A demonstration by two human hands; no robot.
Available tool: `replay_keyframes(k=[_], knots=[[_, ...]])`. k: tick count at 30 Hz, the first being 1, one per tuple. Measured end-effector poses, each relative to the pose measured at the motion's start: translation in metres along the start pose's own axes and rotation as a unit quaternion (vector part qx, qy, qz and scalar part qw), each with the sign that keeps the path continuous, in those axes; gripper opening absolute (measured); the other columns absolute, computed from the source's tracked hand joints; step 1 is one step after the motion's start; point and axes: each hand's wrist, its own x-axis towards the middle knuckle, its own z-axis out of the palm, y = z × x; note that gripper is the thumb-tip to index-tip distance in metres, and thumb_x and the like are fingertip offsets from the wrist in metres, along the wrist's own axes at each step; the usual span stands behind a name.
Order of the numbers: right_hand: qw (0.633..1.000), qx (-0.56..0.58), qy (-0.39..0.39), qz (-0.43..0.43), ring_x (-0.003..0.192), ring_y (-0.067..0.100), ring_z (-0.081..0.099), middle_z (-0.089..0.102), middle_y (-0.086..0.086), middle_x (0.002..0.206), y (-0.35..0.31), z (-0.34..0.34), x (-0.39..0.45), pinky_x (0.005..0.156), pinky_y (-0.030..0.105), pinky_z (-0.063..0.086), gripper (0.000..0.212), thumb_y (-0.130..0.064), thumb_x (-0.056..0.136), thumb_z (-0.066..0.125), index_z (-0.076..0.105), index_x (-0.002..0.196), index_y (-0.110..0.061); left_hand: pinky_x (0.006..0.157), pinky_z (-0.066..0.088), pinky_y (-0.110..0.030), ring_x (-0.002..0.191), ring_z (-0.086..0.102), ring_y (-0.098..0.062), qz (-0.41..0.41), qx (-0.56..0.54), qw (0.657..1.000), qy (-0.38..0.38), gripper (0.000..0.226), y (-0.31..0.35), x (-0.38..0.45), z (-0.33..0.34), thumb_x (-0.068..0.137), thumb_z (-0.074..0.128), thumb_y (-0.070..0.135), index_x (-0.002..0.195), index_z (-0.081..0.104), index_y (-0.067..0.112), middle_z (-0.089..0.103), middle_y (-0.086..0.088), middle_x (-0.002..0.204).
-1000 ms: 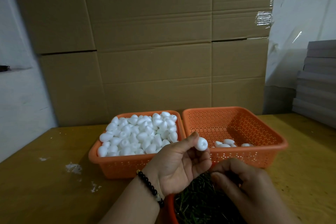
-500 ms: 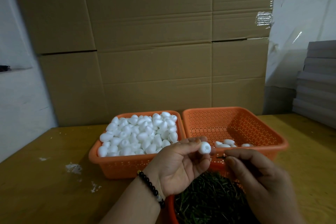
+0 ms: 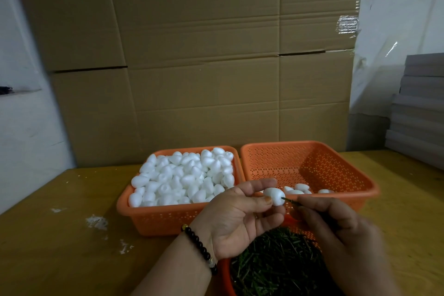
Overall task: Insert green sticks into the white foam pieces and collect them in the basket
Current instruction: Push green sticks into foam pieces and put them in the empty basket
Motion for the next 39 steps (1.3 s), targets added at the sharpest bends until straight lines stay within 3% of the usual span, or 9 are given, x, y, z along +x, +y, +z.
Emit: replay_keyframes(k=[5,10,12,15,24,30,35,39], knots=[[0.994,-0.092,-0.006,-0.055,0.084,-0.012,0.063,0.069,-0.019,0.092,0.0041,-0.001,-0.0013,0.072,0.001,0.044,0.017,-0.015,0.078,0.077,0.073,0.093,-0.024,0.064,0.059,-0.03,0.073,0.067,-0.023,0.008,0.035,0.999,0.014,0.033,-0.0017,-0.0005,0.002,0.084,0.058,-0.01,0.116,0.059,-0.001,0.069,-0.018,0.09],[0.988,-0.127,-0.001,-0.091,0.09,-0.011,0.059,0.065,-0.021,0.094,-0.0002,0.0002,-0.0006,0.08,-0.001,0.04,0.015,-0.03,0.08,0.063,0.072,0.089,-0.021,0.067,0.06,-0.03,0.076,0.069,-0.023,-0.002,0.04,0.999,0.013,0.034,-0.0029,-0.0001,0.0045,0.076,0.066,-0.003,0.11,0.059,-0.003,0.072,-0.015,0.092],[0.987,-0.133,0.003,-0.094,0.093,-0.016,0.057,0.065,-0.02,0.095,0.001,0.0001,-0.001,0.081,-0.001,0.039,0.011,-0.024,0.079,0.071,0.073,0.088,-0.017,0.068,0.06,-0.03,0.08,0.07,-0.024,-0.003,0.04,0.999,0.012,0.033,-0.0037,-0.0002,0.0058,0.074,0.067,-0.002,0.107,0.059,-0.003,0.072,-0.015,0.093],[0.988,-0.126,0.002,-0.093,0.096,-0.022,0.055,0.064,-0.023,0.096,0.0026,0.0004,-0.0022,0.081,0.0,0.041,0.013,-0.017,0.076,0.076,0.074,0.088,-0.017,0.069,0.06,-0.031,0.082,0.07,-0.023,0.0,0.034,0.999,0.015,0.036,-0.0048,0.0,0.007,0.072,0.068,-0.002,0.107,0.058,-0.004,0.072,-0.014,0.097],[0.994,-0.092,-0.006,-0.056,0.088,-0.009,0.064,0.066,-0.025,0.089,-0.0018,0.0002,-0.0006,0.073,0.007,0.047,0.02,-0.018,0.071,0.069,0.069,0.087,-0.031,0.069,0.059,-0.03,0.081,0.07,-0.021,0.005,0.036,0.999,0.024,0.031,-0.0065,0.0005,0.0084,0.072,0.067,-0.003,0.103,0.06,-0.002,0.072,-0.014,0.093],[0.996,-0.081,-0.004,-0.047,0.094,-0.013,0.061,0.065,-0.025,0.092,-0.0028,0.0006,-0.0012,0.079,0.001,0.042,0.017,-0.018,0.072,0.069,0.069,0.086,-0.029,0.069,0.059,-0.03,0.083,0.07,-0.023,0.003,0.034,0.999,0.022,0.036,-0.0076,-0.0002,0.0101,0.07,0.068,-0.001,0.105,0.059,-0.002,0.071,-0.016,0.089],[0.997,-0.067,-0.003,-0.032,0.089,-0.012,0.063,0.068,-0.029,0.086,-0.0049,0.0014,-0.001,0.077,0.003,0.044,0.019,-0.019,0.072,0.07,0.067,0.084,-0.033,0.068,0.058,-0.029,0.083,0.07,-0.022,0.008,0.036,0.999,0.024,0.034,-0.0065,-0.0007,0.0099,0.074,0.066,-0.003,0.107,0.058,-0.002,0.072,-0.015,0.09],[0.998,-0.062,-0.004,-0.01,0.085,-0.013,0.063,0.066,-0.031,0.096,-0.0052,0.0012,-0.001,0.074,0.002,0.043,0.018,-0.021,0.071,0.07,0.067,0.082,-0.035,0.068,0.058,-0.029,0.084,0.07,-0.022,0.009,0.033,0.999,0.023,0.031,-0.007,-0.0005,0.0095,0.078,0.064,-0.005,0.108,0.058,-0.003,0.072,-0.014,0.094]])
